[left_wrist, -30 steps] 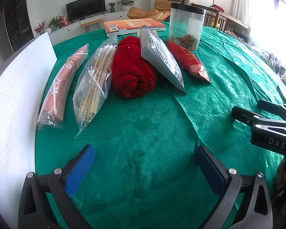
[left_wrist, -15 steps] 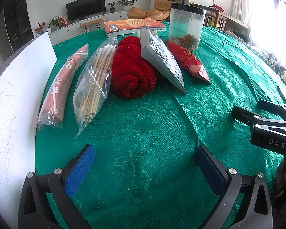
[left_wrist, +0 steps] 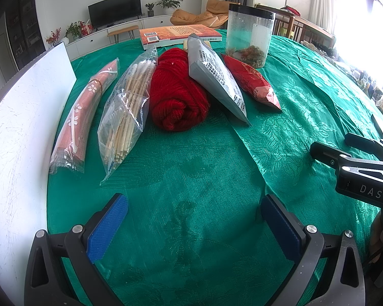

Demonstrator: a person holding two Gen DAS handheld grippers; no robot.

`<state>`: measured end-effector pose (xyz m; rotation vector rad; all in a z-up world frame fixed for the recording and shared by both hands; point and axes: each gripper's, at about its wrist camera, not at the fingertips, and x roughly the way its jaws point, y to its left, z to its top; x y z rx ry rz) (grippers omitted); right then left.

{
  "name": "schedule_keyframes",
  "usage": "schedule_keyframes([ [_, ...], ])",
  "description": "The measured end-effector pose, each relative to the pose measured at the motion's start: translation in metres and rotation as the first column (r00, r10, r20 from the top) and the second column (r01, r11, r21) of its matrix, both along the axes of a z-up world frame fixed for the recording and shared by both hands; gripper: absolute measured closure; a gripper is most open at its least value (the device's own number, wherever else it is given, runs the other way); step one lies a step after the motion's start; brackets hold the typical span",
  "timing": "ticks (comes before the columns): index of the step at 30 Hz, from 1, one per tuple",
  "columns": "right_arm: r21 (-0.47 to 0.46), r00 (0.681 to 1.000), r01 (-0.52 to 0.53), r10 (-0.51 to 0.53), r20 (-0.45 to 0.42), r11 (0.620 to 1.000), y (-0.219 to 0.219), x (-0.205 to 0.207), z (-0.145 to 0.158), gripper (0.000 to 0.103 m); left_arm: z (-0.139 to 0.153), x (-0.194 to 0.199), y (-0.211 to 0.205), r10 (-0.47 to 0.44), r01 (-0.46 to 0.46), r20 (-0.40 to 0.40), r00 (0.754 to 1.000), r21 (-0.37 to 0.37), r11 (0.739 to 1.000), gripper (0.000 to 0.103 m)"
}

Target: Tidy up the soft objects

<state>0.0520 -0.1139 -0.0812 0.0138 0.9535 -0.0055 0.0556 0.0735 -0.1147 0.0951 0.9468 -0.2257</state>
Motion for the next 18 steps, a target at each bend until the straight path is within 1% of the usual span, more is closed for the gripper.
schedule_keyframes([
  [8, 0.000, 1.000, 0.000, 0.000, 0.000, 1.000, 0.0000, -0.0002, -0.0001, 0.011, -0.0006, -0.0064, 0.0044, -0.027, 0.027, -0.004, 1.000, 0.004, 1.000, 0.000],
  [18, 0.001, 1.000, 0.000, 0.000, 0.001, 1.000, 0.0000, -0.0002, -0.0003, 0.011, -0.0008, -0.0097, 0.0055, -0.028, 0.028, 0.004, 1.000, 0.003, 1.000, 0.000],
])
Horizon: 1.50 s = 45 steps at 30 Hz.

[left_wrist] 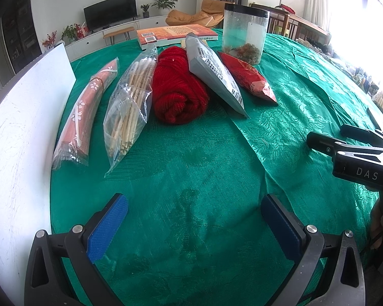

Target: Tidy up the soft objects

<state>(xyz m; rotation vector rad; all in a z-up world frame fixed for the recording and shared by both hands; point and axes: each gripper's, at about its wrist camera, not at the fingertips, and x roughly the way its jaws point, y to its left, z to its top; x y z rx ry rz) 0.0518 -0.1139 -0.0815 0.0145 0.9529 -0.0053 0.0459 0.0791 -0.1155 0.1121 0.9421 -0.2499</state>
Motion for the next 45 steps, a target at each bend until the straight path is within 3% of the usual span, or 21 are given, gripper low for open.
schedule_keyframes([
  [19, 0.011, 1.000, -0.002, 0.002, -0.001, 1.000, 0.000, 0.001, 0.000, 0.011, 0.000, -0.007, 0.004, 0.003, -0.003, 0.014, 1.000, -0.001, 1.000, 0.000],
  [21, 0.079, 1.000, -0.005, 0.005, -0.006, 0.997, -0.007, 0.002, 0.006, 0.011, -0.001, -0.008, 0.003, 0.003, -0.003, 0.015, 1.000, -0.002, 1.000, 0.000],
  [24, 0.238, 0.997, -0.040, 0.022, 0.079, 0.971, -0.013, 0.004, 0.028, 0.011, -0.001, -0.007, 0.003, 0.004, -0.004, 0.015, 1.000, -0.002, 1.000, 0.000],
  [26, 0.240, 0.993, -0.079, 0.057, 0.099, 0.968, -0.004, 0.021, 0.039, 0.011, -0.001, -0.007, 0.003, 0.004, -0.004, 0.015, 1.000, -0.003, 1.000, 0.000],
  [29, 0.234, 0.989, -0.150, 0.141, 0.055, 0.961, 0.021, 0.063, 0.042, 0.011, -0.001, -0.007, 0.003, 0.003, -0.003, 0.015, 1.000, -0.002, 1.000, 0.000],
  [33, 0.179, 0.974, -0.210, 0.221, -0.045, 0.961, 0.056, 0.105, 0.021, 0.014, -0.001, -0.007, 0.004, 0.003, -0.003, 0.015, 1.000, -0.003, 1.000, 0.000],
  [35, 0.178, 0.972, -0.222, 0.232, -0.038, 0.959, 0.061, 0.110, 0.016, 0.014, -0.001, -0.007, 0.004, 0.004, -0.004, 0.015, 1.000, -0.003, 1.000, 0.000],
  [36, 0.171, 0.974, -0.211, 0.221, -0.044, 0.962, 0.060, 0.112, 0.015, 0.017, -0.001, -0.007, 0.004, 0.004, -0.003, 0.015, 1.000, -0.002, 1.000, 0.000],
  [38, 0.183, 0.971, -0.204, 0.222, -0.086, 0.962, 0.055, 0.113, 0.009, 0.064, -0.001, -0.007, 0.004, 0.004, -0.003, 0.015, 1.000, -0.003, 1.000, 0.000],
  [40, 0.196, 0.967, -0.212, 0.234, -0.096, 0.957, 0.048, 0.107, 0.007, 0.073, -0.001, -0.007, 0.003, 0.004, -0.004, 0.015, 1.000, -0.003, 1.000, 0.000],
  [45, 0.156, 0.976, -0.186, 0.201, -0.084, 0.970, 0.020, 0.071, 0.012, 0.076, 0.000, -0.007, 0.003, 0.004, -0.004, 0.015, 1.000, -0.003, 1.000, 0.000],
])
